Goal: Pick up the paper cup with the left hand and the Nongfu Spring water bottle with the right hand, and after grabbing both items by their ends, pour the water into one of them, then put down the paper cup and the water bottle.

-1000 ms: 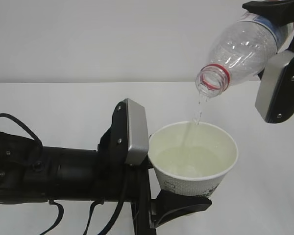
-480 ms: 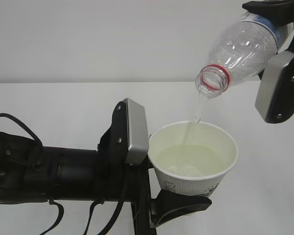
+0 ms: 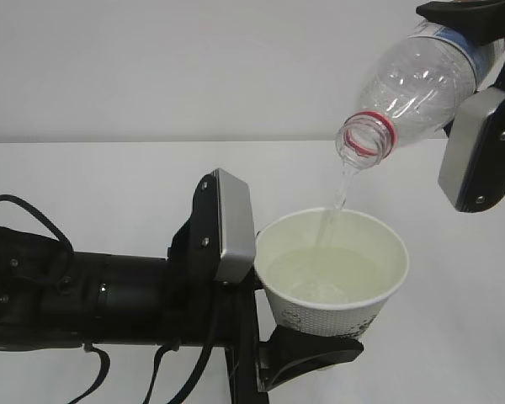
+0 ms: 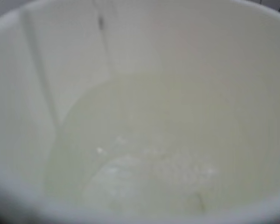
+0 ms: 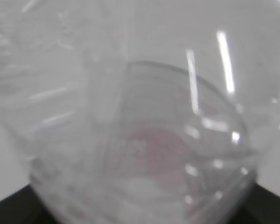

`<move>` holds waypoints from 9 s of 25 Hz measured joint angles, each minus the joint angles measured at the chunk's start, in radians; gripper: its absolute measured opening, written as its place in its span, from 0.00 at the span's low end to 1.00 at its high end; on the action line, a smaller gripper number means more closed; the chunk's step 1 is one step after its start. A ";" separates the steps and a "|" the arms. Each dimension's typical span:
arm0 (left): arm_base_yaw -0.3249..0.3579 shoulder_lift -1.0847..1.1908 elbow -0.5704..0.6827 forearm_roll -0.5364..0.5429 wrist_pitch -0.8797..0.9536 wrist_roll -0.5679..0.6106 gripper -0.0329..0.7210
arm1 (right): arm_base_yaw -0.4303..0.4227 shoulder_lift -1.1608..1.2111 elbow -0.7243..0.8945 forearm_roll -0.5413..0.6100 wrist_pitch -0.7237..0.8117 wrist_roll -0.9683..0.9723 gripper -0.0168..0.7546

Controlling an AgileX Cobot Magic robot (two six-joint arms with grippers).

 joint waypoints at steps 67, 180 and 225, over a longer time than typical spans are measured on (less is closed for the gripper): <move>0.000 0.002 0.000 -0.127 0.038 0.032 0.72 | 0.000 0.000 0.000 0.072 0.020 1.236 0.68; 0.354 0.103 0.000 -0.831 -0.097 0.418 0.71 | 0.000 0.653 -0.017 0.626 -0.377 1.110 0.88; 0.552 0.103 0.000 -0.913 -0.099 0.418 0.71 | 0.000 0.482 0.181 0.614 -0.454 1.116 0.80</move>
